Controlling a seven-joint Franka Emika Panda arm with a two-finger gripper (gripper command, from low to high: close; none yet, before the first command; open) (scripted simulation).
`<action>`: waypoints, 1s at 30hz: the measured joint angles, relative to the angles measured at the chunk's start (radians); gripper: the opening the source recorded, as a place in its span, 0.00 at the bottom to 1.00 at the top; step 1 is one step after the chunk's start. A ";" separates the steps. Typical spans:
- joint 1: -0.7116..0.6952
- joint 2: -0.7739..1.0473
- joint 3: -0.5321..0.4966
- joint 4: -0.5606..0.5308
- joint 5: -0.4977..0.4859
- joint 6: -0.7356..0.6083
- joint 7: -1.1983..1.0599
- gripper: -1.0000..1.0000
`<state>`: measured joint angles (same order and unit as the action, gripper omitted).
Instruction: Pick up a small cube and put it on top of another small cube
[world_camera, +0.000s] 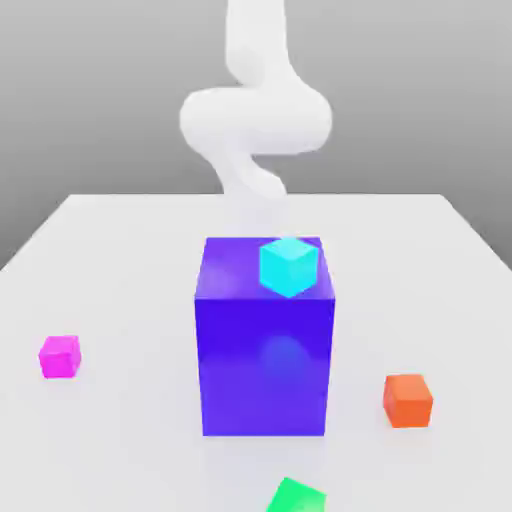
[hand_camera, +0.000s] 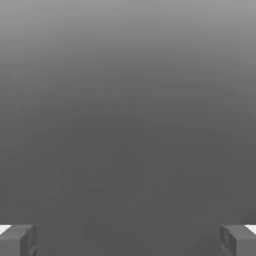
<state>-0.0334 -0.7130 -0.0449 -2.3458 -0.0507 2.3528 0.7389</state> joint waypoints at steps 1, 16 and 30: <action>-0.015 0.039 -0.022 -0.020 -0.021 0.023 -0.028 0.50; -0.190 0.563 -0.440 -0.298 -0.092 0.350 -0.573 0.50; -0.579 1.045 -0.149 -0.347 0.519 0.652 -1.262 0.00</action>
<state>-0.6123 0.3317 -0.1942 -2.6925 0.4682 3.0043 -0.5233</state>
